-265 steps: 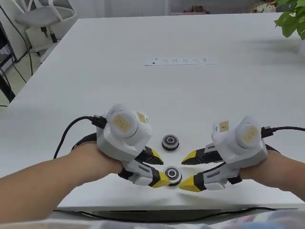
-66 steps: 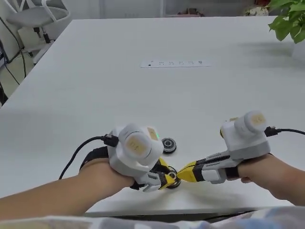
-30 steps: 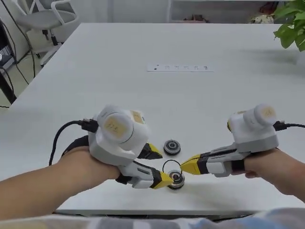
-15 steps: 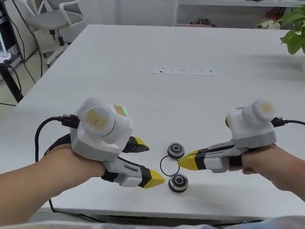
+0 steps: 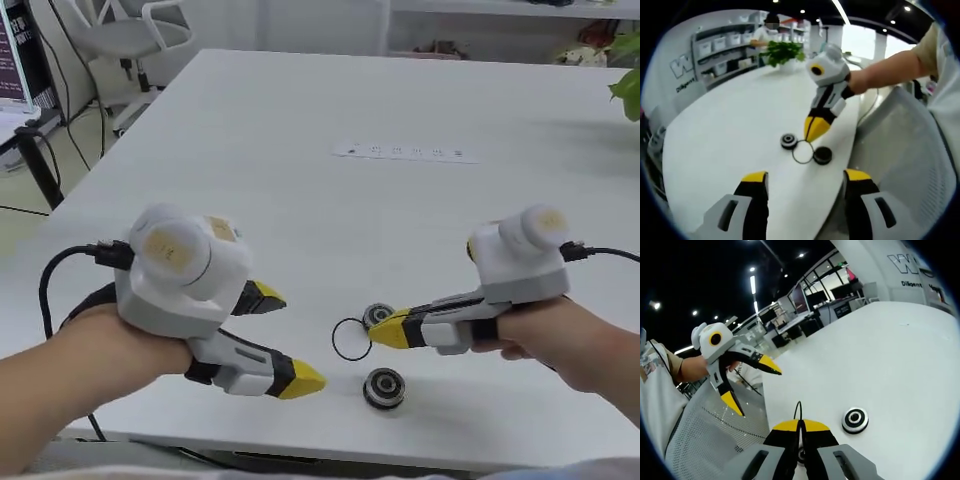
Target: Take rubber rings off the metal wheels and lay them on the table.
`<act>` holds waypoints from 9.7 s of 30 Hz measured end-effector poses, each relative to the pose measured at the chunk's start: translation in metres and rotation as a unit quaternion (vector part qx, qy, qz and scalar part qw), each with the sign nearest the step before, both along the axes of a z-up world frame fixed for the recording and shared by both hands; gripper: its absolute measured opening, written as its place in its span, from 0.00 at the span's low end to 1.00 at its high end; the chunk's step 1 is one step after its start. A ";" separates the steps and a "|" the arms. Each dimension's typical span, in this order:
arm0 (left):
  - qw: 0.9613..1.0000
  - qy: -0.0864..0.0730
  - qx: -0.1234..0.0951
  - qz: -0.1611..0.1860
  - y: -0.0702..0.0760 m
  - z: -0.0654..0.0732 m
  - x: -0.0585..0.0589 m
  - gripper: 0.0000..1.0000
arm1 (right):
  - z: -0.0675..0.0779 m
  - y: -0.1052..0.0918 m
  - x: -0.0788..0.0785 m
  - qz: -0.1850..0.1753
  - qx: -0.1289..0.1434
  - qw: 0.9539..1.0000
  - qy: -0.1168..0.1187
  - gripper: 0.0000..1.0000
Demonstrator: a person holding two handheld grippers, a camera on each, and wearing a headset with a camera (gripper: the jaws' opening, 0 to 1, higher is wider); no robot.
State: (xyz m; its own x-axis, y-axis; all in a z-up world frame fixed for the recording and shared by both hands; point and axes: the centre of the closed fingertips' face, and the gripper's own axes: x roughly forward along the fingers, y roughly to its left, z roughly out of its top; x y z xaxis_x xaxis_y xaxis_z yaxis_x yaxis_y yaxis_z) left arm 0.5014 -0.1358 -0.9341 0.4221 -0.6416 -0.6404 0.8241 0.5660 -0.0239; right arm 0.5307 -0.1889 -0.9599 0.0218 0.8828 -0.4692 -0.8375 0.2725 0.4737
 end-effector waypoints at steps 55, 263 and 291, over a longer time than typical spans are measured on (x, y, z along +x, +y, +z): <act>0.998 -0.005 -0.009 0.058 0.042 0.004 -0.007 0.79 | -0.048 0.034 0.012 -0.012 -0.063 0.998 -0.018 0.04; 0.991 -0.014 0.050 -0.126 -0.100 -0.073 0.008 0.13 | -0.065 -0.053 -0.026 0.029 -0.071 0.990 -0.120 0.00; 0.991 -0.016 0.051 -0.125 -0.100 -0.073 0.009 0.12 | -0.061 -0.057 -0.022 -0.048 -0.035 0.998 -0.024 0.00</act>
